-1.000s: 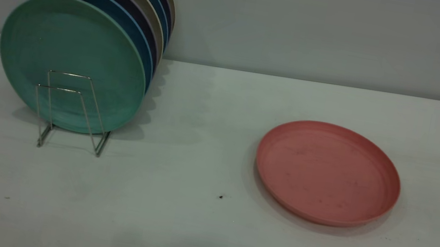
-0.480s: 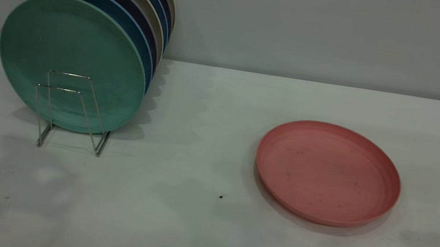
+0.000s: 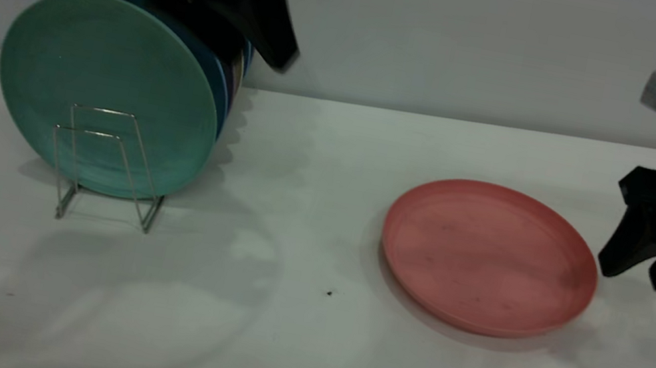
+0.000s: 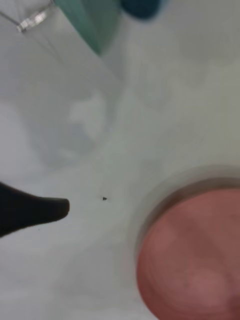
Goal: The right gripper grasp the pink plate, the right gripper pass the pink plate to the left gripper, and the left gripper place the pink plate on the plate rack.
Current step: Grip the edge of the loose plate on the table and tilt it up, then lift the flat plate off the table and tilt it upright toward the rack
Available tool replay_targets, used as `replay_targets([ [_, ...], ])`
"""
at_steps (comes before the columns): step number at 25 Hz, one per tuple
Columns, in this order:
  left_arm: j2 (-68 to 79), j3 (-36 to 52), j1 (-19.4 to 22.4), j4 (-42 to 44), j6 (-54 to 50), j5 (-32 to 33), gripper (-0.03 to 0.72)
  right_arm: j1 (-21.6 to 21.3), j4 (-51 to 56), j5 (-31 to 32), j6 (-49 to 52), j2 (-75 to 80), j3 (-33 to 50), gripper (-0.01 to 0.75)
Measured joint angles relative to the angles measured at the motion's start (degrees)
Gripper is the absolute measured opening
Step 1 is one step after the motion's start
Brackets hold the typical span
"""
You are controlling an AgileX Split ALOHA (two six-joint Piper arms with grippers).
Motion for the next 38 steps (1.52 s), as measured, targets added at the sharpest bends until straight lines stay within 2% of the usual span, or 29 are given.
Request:
replay_targets([
  [4,3.5,-0.7,-1.9,0.0,0.0,0.1,0.590,-3.5,3.7,6.6,-3.9,6.8,-7.0,0.506],
  [8,4.3,-0.7,-2.1,-0.3,0.0,0.0,0.590,-6.6,9.7,11.3,-9.0,11.3,-11.6,0.506],
  [17,4.3,-0.9,-2.1,-1.7,-0.1,-2.3,0.590,-7.7,23.9,12.2,-18.8,19.4,-12.7,0.506],
  [21,4.3,-0.9,-2.1,-1.7,-0.1,-2.7,0.590,-7.7,28.1,12.2,-20.7,21.8,-12.8,0.481],
  [24,4.3,-0.9,-2.1,-1.8,-0.1,-2.8,0.590,-7.7,30.2,12.8,-21.2,22.7,-12.9,0.405],
  [25,4.3,-0.9,-2.1,-1.9,-0.1,-2.8,0.590,-7.8,30.5,12.7,-21.8,22.9,-12.9,0.348],
  [27,4.4,-0.9,-2.1,-2.0,-0.1,-3.4,0.590,-7.8,31.8,12.7,-23.8,23.2,-12.9,0.180],
  [29,4.4,-0.9,-2.1,-2.1,-0.1,-4.7,0.590,-7.8,34.4,13.6,-26.5,23.6,-12.9,0.063],
  [30,4.6,-0.9,-2.1,-2.4,-0.1,-5.1,0.590,-7.8,35.9,14.7,-28.4,23.6,-12.9,0.036],
  [34,6.2,-1.0,-2.1,-6.5,-0.2,-6.7,0.590,-7.4,41.7,20.9,-35.7,23.6,-12.9,0.019],
  [38,7.5,-1.0,-2.4,-10.6,0.0,-8.4,0.590,-5.3,46.4,22.2,-39.8,23.6,-12.9,0.019],
])
